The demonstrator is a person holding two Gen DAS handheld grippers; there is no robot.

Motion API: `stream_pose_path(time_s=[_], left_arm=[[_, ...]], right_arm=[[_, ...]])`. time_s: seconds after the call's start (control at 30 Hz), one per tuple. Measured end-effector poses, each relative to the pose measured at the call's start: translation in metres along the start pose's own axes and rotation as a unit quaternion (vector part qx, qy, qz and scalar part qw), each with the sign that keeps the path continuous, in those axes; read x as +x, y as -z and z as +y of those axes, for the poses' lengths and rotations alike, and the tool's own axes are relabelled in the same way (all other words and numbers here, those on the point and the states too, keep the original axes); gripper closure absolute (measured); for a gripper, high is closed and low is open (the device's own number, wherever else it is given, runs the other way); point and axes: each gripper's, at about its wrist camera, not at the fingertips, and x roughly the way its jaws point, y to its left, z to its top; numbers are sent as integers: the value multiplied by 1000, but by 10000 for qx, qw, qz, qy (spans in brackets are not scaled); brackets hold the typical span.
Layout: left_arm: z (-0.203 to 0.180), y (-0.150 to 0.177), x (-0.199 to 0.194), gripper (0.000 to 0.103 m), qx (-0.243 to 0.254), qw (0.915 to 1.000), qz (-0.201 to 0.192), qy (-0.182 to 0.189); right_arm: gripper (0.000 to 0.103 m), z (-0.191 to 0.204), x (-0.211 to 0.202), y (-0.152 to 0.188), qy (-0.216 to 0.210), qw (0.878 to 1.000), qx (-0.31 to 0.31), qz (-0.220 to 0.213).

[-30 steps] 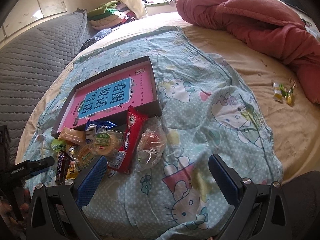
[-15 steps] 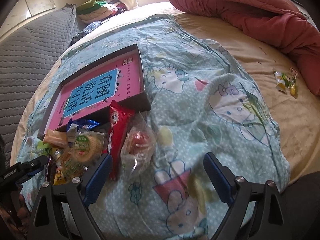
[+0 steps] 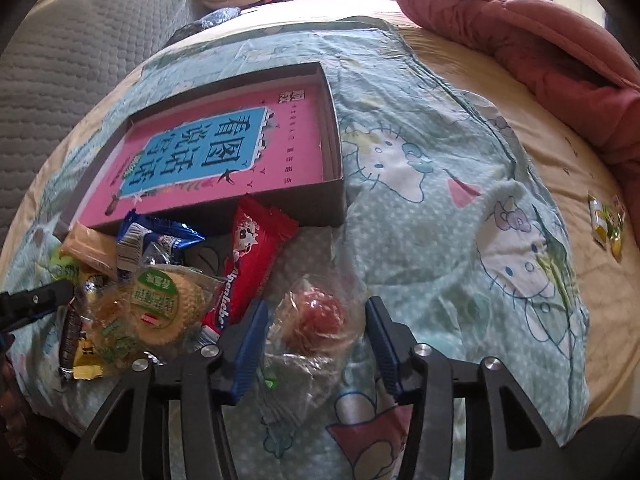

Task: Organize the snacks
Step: 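Grasp the green snack bag with left tool while right tool grasps the candy bag, then release the green bag into the box with left tool while right tool drops candy bag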

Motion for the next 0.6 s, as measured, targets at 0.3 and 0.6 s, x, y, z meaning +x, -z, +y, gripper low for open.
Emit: stream_pose_path(time_s=[0.3,0.6], left_arm=[[10,-2,4,67,-227,9993,63,291],[5,-1,-14,71,-62,9992,-163,347]], right_arm=[[59,-14,-5,-4,-347,9989,295,-69],[60,-11,-25,-5,-475,9978,132,-447]])
